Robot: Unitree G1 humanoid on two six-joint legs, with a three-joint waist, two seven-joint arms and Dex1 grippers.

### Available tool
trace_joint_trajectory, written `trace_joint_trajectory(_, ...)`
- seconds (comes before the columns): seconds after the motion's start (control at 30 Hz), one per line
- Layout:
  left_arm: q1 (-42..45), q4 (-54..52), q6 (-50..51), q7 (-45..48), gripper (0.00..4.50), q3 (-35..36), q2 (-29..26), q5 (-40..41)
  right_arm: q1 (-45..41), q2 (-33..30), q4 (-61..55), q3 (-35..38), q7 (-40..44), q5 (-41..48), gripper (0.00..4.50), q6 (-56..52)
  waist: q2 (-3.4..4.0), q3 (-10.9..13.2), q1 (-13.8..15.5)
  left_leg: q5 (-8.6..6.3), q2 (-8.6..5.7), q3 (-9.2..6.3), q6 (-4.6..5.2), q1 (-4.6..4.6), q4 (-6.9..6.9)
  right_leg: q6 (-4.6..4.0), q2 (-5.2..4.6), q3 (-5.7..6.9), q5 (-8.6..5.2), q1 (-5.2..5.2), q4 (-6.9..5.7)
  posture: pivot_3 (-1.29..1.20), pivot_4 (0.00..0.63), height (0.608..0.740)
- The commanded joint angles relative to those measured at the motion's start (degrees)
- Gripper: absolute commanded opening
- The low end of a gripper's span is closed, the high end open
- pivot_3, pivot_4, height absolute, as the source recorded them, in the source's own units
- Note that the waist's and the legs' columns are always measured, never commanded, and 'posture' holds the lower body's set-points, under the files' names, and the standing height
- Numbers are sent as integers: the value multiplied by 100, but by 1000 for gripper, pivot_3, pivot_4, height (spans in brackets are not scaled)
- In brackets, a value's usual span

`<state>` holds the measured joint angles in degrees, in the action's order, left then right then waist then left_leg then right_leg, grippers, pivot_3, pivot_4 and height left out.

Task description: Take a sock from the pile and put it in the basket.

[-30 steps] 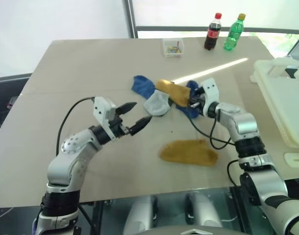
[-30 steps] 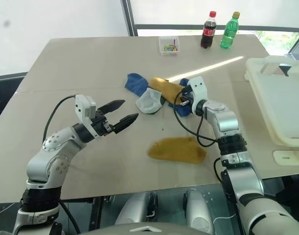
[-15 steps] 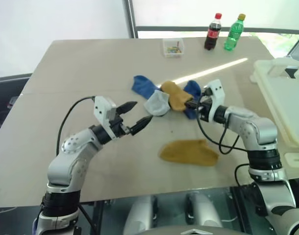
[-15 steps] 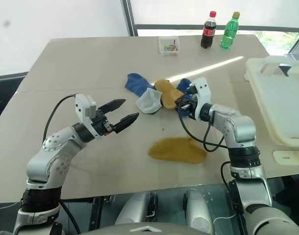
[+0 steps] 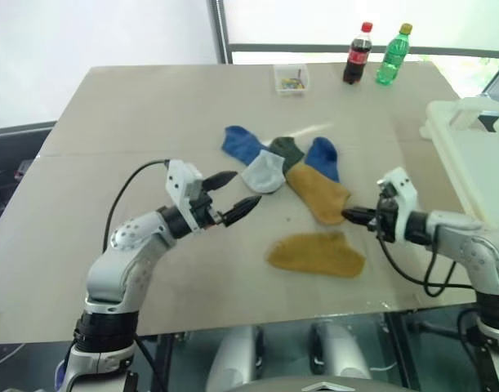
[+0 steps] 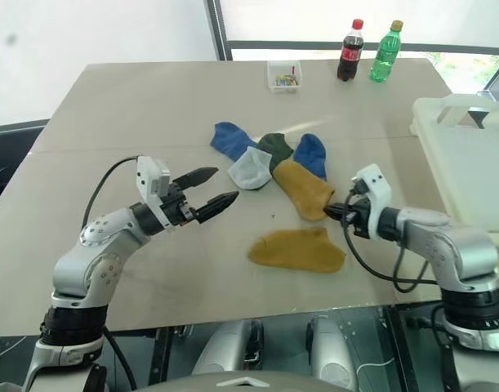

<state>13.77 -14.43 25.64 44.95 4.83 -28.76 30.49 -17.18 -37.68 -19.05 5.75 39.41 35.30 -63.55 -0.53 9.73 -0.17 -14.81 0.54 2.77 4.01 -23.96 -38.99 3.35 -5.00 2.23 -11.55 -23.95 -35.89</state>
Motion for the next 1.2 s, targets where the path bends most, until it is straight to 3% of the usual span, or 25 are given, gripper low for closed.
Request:
trace_joint_trajectory(0.03, 48, 110, -106, 147, 4500, -201, -116, -199, 375, -608, -133, 224, 415, -14, 65, 215, 0, 0, 27, 0, 0, 0, 1, 0, 0, 0, 0, 0, -1, 1, 0, 0, 150, 732)
trace_joint_trajectory(0.3, 114, 288, -123, 358, 4500, -495, -139, -372, 461, -1161, 777, 67, 368, -796, 65, 1187, -2, 1, 62, -1, 1, 6, 2, 2, -1, -20, 1, -5, -14, -1, 3, 0, 150, 732)
trace_joint_trajectory(0.43, 240, 397, -98, 357, 4500, -662, -70, -479, 175, -921, 1090, -3, 200, -994, 65, 1490, -2, 1, 76, 0, 2, 7, 2, 2, -4, -19, 3, -8, -13, 0, 2, 0, 150, 732)
trace_joint_trajectory(0.67, 645, 806, -24, 170, 4500, -1147, 284, -904, -817, 62, 2034, -520, -311, -1602, 65, 2063, -2, 1, 81, 1, 0, 8, 1, 2, -8, 2, 6, -8, 0, 1, -1, 0, 150, 732)
trace_joint_trajectory(1.0, 1215, 1391, 775, -538, 4500, -1357, 1166, -1014, -443, -300, 1107, -209, 75, -1303, 65, 1622, -2, 1, 101, -1, -9, 2, 3, -7, -12, 6, -3, -3, -1, 3, 3, 0, 150, 732)
trace_joint_trajectory(1.13, 1261, 1462, 925, -722, 4500, -1336, 1325, -1046, -409, -163, 898, -50, -166, -1226, 1145, 1500, -2, 1, 72, -3, -2, 3, 7, -2, -13, 6, 4, -5, -1, 3, -2, 0, 150, 732)
trace_joint_trajectory(1.2, 1293, 1506, 956, -822, 4500, -1293, 1408, -1048, -445, -35, 860, 10, -290, -1166, 1145, 1396, -2, 1, 77, -3, 2, 1, 7, 1, -12, 6, 8, -4, -2, 3, -5, 0, 150, 732)
